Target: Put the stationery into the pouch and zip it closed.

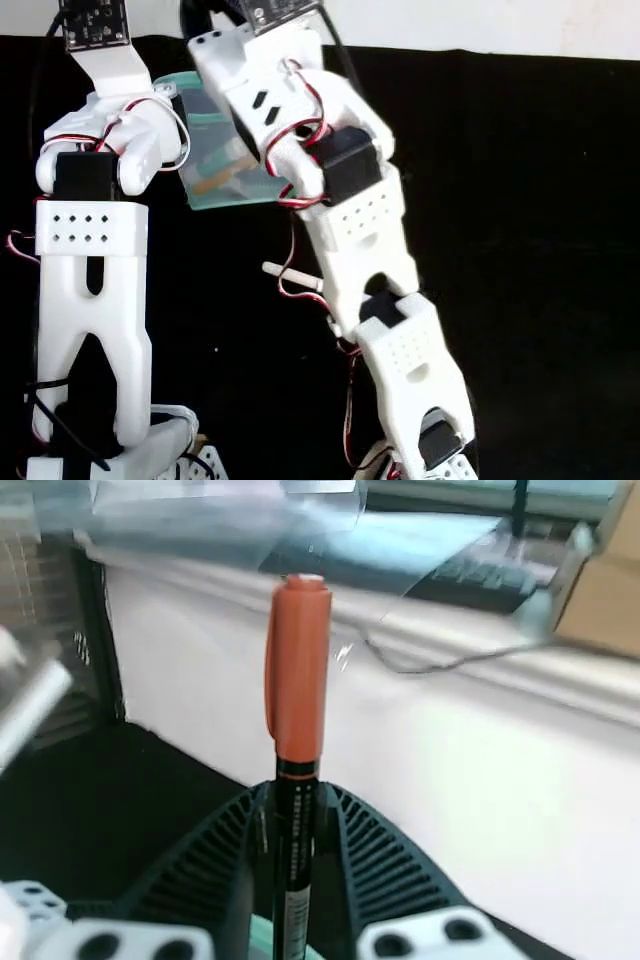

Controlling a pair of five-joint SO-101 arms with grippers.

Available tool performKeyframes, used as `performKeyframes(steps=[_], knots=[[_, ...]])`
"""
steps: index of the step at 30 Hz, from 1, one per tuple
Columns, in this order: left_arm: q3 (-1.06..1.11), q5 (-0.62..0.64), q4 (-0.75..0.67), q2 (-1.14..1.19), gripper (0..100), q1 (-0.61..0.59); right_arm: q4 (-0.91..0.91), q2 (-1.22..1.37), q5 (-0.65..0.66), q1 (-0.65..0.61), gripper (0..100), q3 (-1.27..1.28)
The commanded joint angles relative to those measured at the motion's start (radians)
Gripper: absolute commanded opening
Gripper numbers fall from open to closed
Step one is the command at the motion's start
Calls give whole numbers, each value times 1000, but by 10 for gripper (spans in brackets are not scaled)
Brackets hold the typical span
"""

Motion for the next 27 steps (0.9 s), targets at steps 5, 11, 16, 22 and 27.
performKeyframes(steps=[5,11,16,22,27], knots=[[19,5,-2,16,7,-1,-21,114,32,-35,7,-113],[19,5,-2,16,7,-1,119,114,32,-2,7,-114],[19,5,-2,16,7,-1,291,107,32,7,12,-113],[19,5,-2,16,7,-1,306,104,29,4,13,-113],[19,5,-2,16,7,-1,226,101,28,-1,83,-114]])
